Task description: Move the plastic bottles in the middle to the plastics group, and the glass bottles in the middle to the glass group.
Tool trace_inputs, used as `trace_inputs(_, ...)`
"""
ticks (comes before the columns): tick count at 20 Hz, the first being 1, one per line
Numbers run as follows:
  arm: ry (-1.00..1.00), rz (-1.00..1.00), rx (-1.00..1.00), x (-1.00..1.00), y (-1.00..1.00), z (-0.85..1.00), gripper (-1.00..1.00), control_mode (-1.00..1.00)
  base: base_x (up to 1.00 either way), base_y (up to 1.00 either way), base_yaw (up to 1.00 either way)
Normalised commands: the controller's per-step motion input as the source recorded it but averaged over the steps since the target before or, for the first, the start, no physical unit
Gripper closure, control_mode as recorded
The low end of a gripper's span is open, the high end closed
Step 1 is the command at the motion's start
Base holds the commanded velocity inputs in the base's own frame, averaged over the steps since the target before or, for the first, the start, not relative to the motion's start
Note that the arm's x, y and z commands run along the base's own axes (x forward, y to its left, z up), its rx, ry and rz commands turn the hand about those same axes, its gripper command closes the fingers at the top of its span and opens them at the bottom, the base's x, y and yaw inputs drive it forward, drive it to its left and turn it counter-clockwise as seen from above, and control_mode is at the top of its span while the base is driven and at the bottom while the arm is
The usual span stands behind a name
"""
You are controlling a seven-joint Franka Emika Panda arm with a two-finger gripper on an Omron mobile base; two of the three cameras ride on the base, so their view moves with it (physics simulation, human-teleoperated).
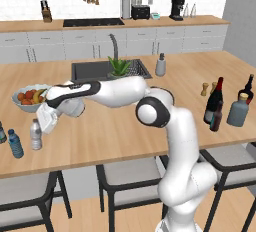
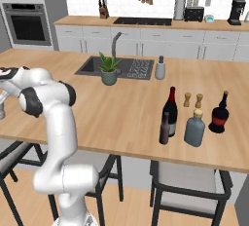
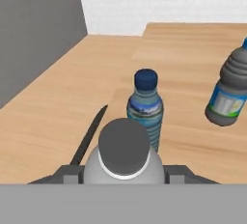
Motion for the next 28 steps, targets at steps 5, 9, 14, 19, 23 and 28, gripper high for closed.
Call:
trace_inputs(5, 0.01, 0.09, -0.01, 0.00, 0.17, -0.50, 1.00, -1.00, 0.00, 0.00, 0.00)
trace_inputs(9, -0.03, 0.05, -0.04, 0.00, 0.02, -0.54, 1.00, -1.00, 0.00, 0.00, 0.00)
trace_inputs(14, -0.12, 0.00, -0.03, 0.00, 0.00, -0.22, 1.00, -1.00, 0.00, 0.00, 0.00)
trace_inputs(19, -0.03, 0.00, 0.00, 0.04, 0.00, 0.03, 1.00, -1.00, 0.00, 0.00, 0.00)
trace_inputs(23, -0.03, 0.00, 0.00, 0.08, 0.00, 0.00, 1.00, -1.00, 0.00, 0.00, 0.00)
trace_inputs(28, -0.04, 0.00, 0.00, 0.09, 0.00, 0.00, 1.00, -1.00, 0.00, 0.00, 0.00)
